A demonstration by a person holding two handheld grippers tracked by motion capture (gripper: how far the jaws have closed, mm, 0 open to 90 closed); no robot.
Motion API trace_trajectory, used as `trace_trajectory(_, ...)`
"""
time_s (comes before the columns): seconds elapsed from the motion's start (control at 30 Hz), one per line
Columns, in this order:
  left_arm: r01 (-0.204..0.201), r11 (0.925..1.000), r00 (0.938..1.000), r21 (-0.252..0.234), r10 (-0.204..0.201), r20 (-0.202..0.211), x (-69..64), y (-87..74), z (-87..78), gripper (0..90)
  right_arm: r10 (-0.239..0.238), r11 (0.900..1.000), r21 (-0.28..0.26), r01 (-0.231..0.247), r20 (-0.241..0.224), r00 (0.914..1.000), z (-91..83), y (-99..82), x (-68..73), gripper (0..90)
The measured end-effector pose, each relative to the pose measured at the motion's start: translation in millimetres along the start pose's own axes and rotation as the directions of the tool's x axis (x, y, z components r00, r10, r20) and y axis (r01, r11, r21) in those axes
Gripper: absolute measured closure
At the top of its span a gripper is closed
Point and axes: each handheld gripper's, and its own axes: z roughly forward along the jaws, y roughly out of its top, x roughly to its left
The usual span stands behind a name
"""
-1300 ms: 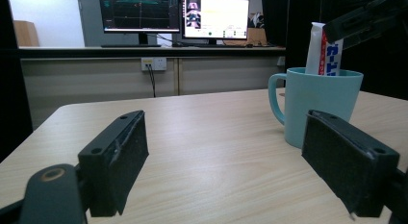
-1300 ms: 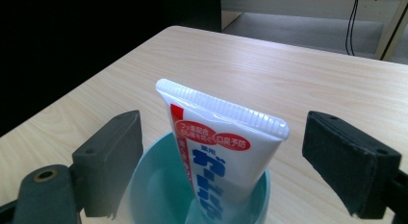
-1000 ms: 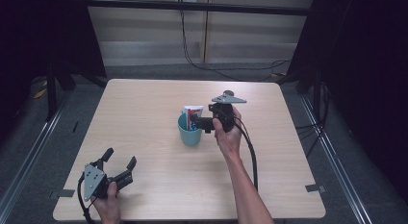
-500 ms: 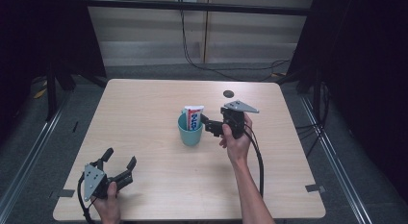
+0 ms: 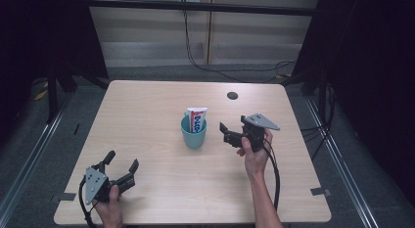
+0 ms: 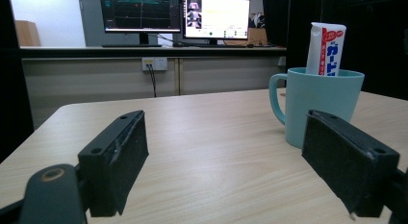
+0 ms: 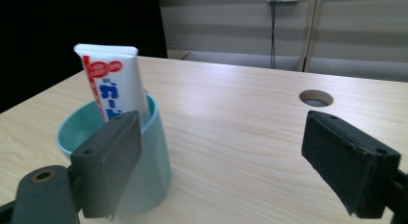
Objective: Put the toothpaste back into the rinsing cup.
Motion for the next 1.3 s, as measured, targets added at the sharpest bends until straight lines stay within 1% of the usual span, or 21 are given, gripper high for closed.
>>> trace_trajectory(0.17, 0.005, 1.0000, 1.0000, -0.003, -0.005, 0.000, -0.2, -0.1, 0.3, 16.2, -0.009, 0.9994, -0.032, 0.011, 0.049, 0.9988, -13.6, -9.6, -9.9, 13.6)
trace_trajectory(0.27, 0.000, 1.0000, 1.0000, 0.000, 0.000, -0.002, -0.1, 0.0, 0.0, 16.2, -0.013, 0.9993, -0.035, 0.015, 0.065, 0.9978, -20.3, -18.4, -14.9, 13.5)
trace_trajectory(0.4, 0.010, 0.9999, 0.9999, -0.006, -0.010, -0.009, -0.8, -0.1, 0.6, 16.1, -0.018, 0.9982, -0.056, 0.023, 0.094, 0.9954, -29.2, -27.7, -20.2, 13.5)
trace_trajectory(0.43, 0.009, 0.9999, 0.9999, -0.006, -0.009, -0.009, -0.8, -0.1, 0.5, 16.1, -0.027, 0.9978, -0.058, 0.033, 0.108, 0.9938, -31.6, -30.4, -21.6, 13.5)
trace_trajectory(0.57, 0.011, 0.9999, 0.9999, -0.006, -0.011, -0.010, -0.8, -0.1, 0.6, 16.2, -0.028, 0.9964, -0.074, 0.040, 0.156, 0.9873, -41.3, -43.8, -28.3, 13.4)
trace_trajectory(0.67, 0.008, 1.0000, 0.9999, -0.003, -0.008, -0.012, -0.6, 0.0, 0.5, 16.2, -0.052, 0.9965, -0.054, 0.064, 0.189, 0.9805, -45.6, -54.6, -33.4, 13.4)
trace_trajectory(0.77, 0.011, 0.9999, 0.9999, -0.006, -0.011, -0.012, -0.9, -0.1, 0.6, 16.2, -0.084, 0.9948, -0.039, 0.095, 0.225, 0.9709, -50.3, -65.1, -36.5, 13.4)
trace_trajectory(0.87, 0.010, 0.9999, 0.9999, -0.007, -0.011, -0.012, -0.9, -0.1, 0.6, 16.2, -0.087, 0.9938, -0.046, 0.101, 0.252, 0.9639, -56.5, -73.9, -39.1, 13.4)
trace_trajectory(0.9, 0.011, 0.9999, 0.9999, -0.007, -0.011, -0.012, -0.9, -0.1, 0.6, 16.2, -0.076, 0.9940, -0.057, 0.093, 0.252, 0.9647, -58.7, -75.9, -39.8, 13.4)
trace_trajectory(0.93, 0.012, 0.9999, 0.9999, -0.008, -0.012, -0.011, -1.0, -0.1, 0.7, 16.2, -0.059, 0.9936, -0.079, 0.080, 0.244, 0.9680, -61.0, -78.0, -40.2, 13.4)
trace_trajectory(0.97, 0.010, 0.9999, 0.9999, -0.007, -0.010, -0.012, -0.9, -0.1, 0.6, 16.2, -0.058, 0.9933, -0.082, 0.081, 0.250, 0.9666, -63.3, -80.2, -40.4, 13.4)
trace_trajectory(1.0, 0.008, 1.0000, 0.9999, -0.004, -0.008, -0.012, -0.6, -0.1, 0.4, 16.1, -0.057, 0.9923, -0.091, 0.085, 0.268, 0.9616, -64.6, -83.9, -40.7, 13.4)
trace_trajectory(1.03, 0.010, 0.9999, 0.9999, -0.007, -0.010, -0.011, -0.9, -0.1, 0.5, 16.1, -0.053, 0.9932, -0.086, 0.078, 0.263, 0.9632, -65.0, -85.8, -41.2, 13.3)
trace_trajectory(1.1, 0.009, 0.9999, 0.9999, -0.007, -0.009, -0.011, -0.9, -0.1, 0.5, 16.1, -0.066, 0.9926, -0.082, 0.090, 0.261, 0.9630, -64.5, -90.1, -41.0, 13.4)
trace_trajectory(1.13, 0.003, 1.0000, 0.9999, -0.004, -0.003, -0.012, -0.6, -0.1, 0.3, 16.1, -0.056, 0.9915, -0.101, 0.082, 0.246, 0.9677, -64.0, -92.6, -41.3, 13.3)
trace_trajectory(1.17, 0.003, 1.0000, 0.9999, -0.004, -0.003, -0.010, -0.5, -0.1, 0.2, 16.1, -0.047, 0.9924, -0.099, 0.072, 0.233, 0.9714, -64.3, -93.8, -41.6, 13.4)
trace_trajectory(1.2, 0.003, 1.0000, 1.0000, -0.004, -0.003, -0.009, -0.5, -0.1, 0.2, 16.0, -0.048, 0.9909, -0.111, 0.076, 0.237, 0.9702, -65.7, -94.5, -41.0, 13.2)
trace_trajectory(1.23, 0.002, 1.0000, 1.0000, -0.002, -0.002, -0.008, -0.4, -0.1, 0.1, 16.1, -0.067, 0.9889, -0.114, 0.095, 0.231, 0.9707, -67.6, -95.2, -41.6, 13.1)
trace_trajectory(1.27, 0.001, 1.0000, 1.0000, -0.001, -0.001, -0.007, -0.3, 0.0, 0.1, 16.0, -0.065, 0.9888, -0.116, 0.093, 0.227, 0.9717, -68.6, -95.4, -42.5, 13.1)
trace_trajectory(1.3, 0.005, 1.0000, 1.0000, -0.004, -0.005, -0.008, -0.5, -0.1, 0.3, 16.1, -0.054, 0.9890, -0.122, 0.084, 0.233, 0.9710, -69.5, -95.6, -43.7, 13.3)
